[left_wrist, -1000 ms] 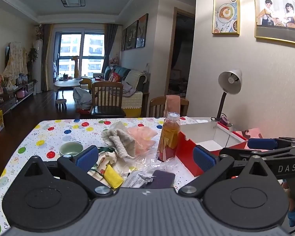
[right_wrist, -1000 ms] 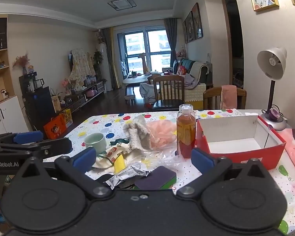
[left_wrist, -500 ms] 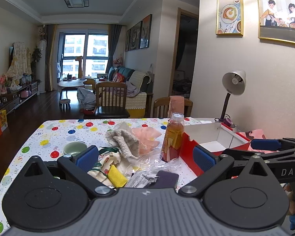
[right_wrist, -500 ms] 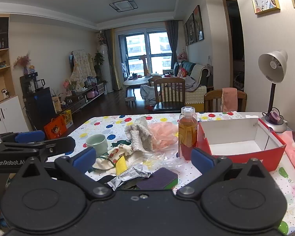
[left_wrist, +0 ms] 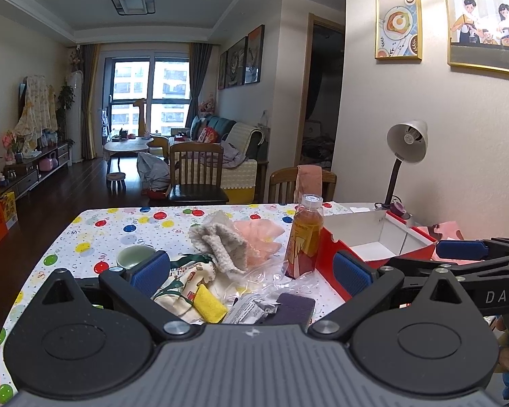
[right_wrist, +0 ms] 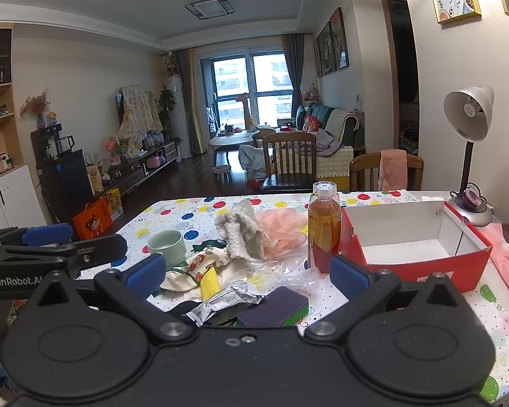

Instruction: Organize soft objects

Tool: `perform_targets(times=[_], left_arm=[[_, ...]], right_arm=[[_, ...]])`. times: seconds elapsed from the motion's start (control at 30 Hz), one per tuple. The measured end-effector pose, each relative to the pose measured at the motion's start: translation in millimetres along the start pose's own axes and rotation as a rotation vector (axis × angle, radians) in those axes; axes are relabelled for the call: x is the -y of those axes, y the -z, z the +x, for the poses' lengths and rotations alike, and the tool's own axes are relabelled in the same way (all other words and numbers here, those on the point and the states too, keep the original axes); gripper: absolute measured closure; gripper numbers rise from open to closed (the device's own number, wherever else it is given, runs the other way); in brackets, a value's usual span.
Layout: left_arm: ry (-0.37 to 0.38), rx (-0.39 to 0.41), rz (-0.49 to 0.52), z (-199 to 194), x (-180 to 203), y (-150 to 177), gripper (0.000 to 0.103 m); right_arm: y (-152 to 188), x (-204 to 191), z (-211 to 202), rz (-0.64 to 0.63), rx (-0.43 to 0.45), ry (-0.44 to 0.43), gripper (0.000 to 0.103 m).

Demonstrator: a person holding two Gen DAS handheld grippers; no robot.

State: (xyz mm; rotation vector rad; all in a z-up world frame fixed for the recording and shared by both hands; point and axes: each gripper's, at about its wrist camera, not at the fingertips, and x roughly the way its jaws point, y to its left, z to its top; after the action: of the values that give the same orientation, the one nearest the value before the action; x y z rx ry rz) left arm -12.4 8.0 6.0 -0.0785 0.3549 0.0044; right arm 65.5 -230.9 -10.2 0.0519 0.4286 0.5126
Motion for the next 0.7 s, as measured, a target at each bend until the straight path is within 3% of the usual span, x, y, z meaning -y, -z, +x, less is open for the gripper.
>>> perform_targets(times=[0.7], left_arm=[[-0.012, -0.056, -0.045, -3.5, -9.3, 7.8, 0.000]], right_arm=[[8.8, -7.1, 3.9, 0.049, -0.076, -0.015, 0.000]])
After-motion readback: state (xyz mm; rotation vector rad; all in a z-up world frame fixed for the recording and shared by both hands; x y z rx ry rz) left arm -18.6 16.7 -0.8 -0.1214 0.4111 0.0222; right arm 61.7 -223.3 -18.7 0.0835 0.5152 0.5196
